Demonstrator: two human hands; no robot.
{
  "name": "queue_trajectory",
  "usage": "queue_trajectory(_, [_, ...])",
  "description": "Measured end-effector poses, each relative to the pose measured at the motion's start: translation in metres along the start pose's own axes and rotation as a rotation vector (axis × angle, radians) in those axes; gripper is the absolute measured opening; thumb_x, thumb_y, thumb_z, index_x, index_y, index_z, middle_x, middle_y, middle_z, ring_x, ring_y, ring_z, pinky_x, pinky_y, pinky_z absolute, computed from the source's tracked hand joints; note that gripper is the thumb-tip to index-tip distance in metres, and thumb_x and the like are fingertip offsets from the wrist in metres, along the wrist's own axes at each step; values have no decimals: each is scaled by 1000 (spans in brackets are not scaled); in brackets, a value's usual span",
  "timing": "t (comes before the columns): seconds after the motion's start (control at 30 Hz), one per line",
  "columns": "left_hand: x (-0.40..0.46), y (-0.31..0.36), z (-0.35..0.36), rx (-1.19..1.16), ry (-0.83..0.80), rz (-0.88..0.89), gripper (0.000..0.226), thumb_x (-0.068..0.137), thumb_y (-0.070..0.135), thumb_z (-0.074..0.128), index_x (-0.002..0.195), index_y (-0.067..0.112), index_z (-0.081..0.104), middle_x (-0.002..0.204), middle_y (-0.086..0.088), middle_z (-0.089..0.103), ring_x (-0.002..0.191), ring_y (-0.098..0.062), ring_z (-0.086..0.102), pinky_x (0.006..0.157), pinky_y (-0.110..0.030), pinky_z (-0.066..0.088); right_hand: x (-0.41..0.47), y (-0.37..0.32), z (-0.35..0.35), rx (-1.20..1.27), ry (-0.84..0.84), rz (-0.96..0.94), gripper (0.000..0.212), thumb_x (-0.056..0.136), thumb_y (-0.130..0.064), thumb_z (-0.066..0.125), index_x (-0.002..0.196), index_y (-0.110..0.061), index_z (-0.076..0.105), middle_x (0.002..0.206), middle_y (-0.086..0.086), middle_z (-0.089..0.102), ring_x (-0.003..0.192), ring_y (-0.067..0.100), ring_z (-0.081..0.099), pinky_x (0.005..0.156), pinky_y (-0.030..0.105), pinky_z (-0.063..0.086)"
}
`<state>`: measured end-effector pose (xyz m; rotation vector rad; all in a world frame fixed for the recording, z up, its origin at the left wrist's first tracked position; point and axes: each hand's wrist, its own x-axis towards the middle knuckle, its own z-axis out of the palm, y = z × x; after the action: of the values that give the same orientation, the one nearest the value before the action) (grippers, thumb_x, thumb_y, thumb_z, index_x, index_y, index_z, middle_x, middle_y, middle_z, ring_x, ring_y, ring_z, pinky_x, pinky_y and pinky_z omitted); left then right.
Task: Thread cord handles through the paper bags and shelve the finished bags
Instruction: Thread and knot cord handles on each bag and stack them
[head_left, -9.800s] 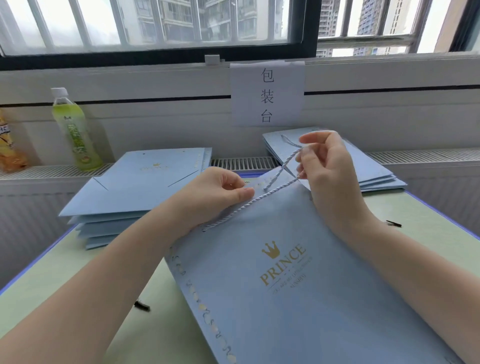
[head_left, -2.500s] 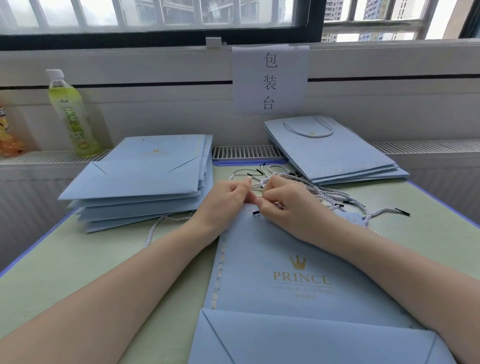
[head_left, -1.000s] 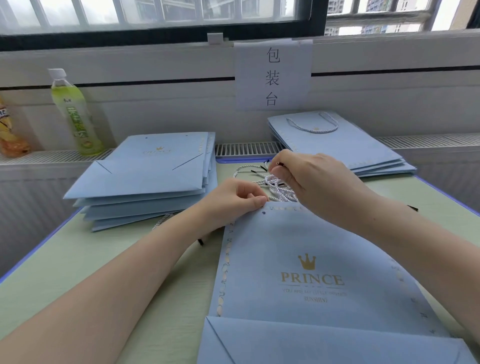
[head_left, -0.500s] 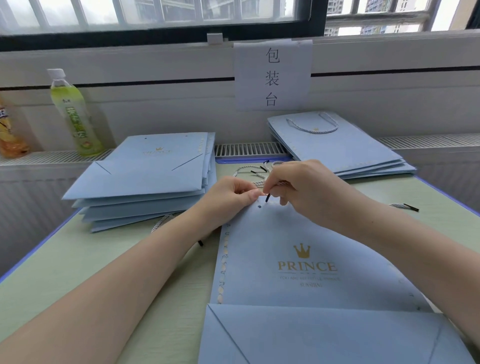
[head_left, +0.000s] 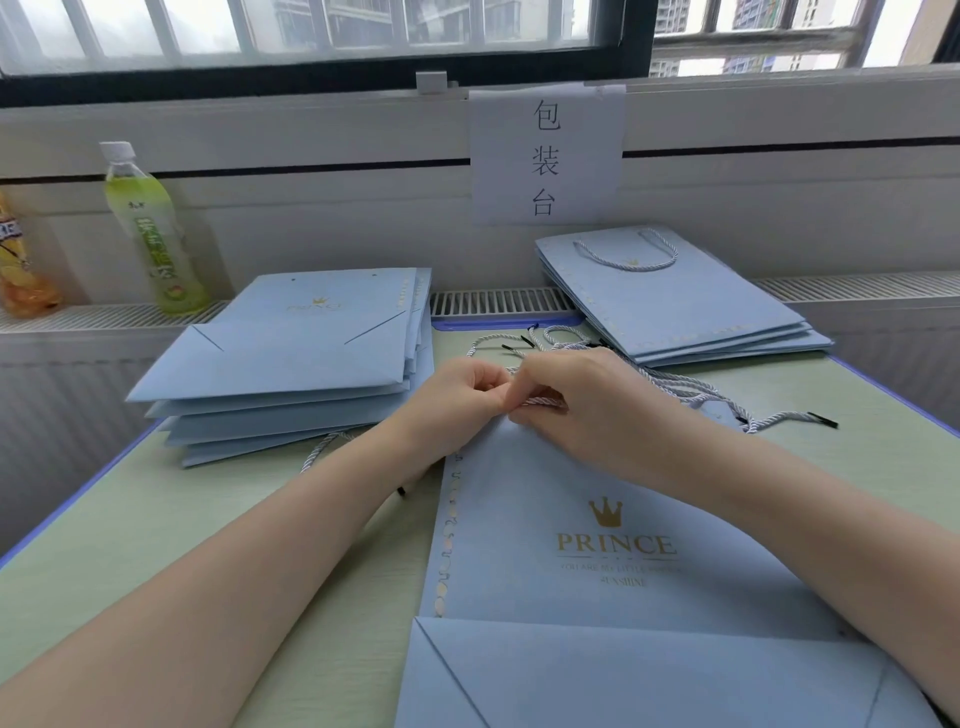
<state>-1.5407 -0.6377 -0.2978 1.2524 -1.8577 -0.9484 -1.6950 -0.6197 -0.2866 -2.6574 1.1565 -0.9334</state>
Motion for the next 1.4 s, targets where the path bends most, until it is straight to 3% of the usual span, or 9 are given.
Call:
queue_trajectory(0.1, [1,-1,-1,-4,-6,-31,24,89,22,59,73,5,64,77,-16,57,73,-20,47,69,-34,35,-1,-2,-5,81,-129,54,9,83,-13,70,89,-18,75,78,-11,61,70,4,53,70,13,40])
queue_trajectory(0.27, [1,0,0,-20,-11,-5,28,86,24,57,80,-3,64,79,-17,58,74,-20,48,69,-35,37,0,-1,-5,138,-145,139,9,81,-14,71,89,-20,72,82,-6,65,72,4,56,72,19,44])
queue_trajectory(0.43, [0,6,-2,-49,0,12,23,95,16,54,87,-4,63,78,-13,54,72,-19,48,62,-27,37,-1,6,-2,-6,-42,151,12,84,-25,67,90,-22,58,86,-9,49,81,1,45,72,18,34])
queue_trajectory(0.6, [-2,12,-5,-124,56,37,32,99,20,47,90,-2,69,84,-15,67,75,-19,61,72,-32,49,0,3,-5,-10,-13,143,9,88,-25,62,87,-20,55,95,-4,58,92,11,52,81,27,41])
queue_trajectory(0.9, [-1,14,-18,-57,-119,-29,25,93,14,55,68,12,57,57,12,53,52,5,48,53,-5,36,1,5,-8,109,23,192,13,92,-29,56,85,-17,58,88,-5,59,83,7,53,70,17,40])
queue_trajectory(1.03, [-4,14,-17,-57,-232,-52,14,88,12,60,78,3,63,71,4,62,68,-4,57,71,-17,45,3,3,-11,241,-9,243,14,94,-25,52,83,-18,57,88,-6,54,83,7,50,76,19,38])
queue_trajectory(1.1, [-4,14,-16,-42,-234,-60,30,79,19,59,96,-5,64,87,-7,64,82,-14,59,82,-28,45,3,2,-10,281,-46,238,16,94,-24,54,84,-13,61,86,-5,54,84,10,51,79,25,39])
queue_trajectory(1.2, [-5,15,-15,-38,-222,-63,16,74,17,55,83,6,62,84,-7,60,81,-17,56,77,-29,44,2,3,-4,260,-77,214,18,92,-24,56,84,-9,63,85,-4,51,87,15,53,80,27,41])
queue_trajectory(1.4, [-4,16,-15,-82,-199,-101,22,65,19,50,82,7,60,87,-14,58,81,-22,55,75,-32,43,2,3,-6,229,-81,186,15,91,-23,57,77,-22,55,89,-3,52,87,13,52,77,20,41])
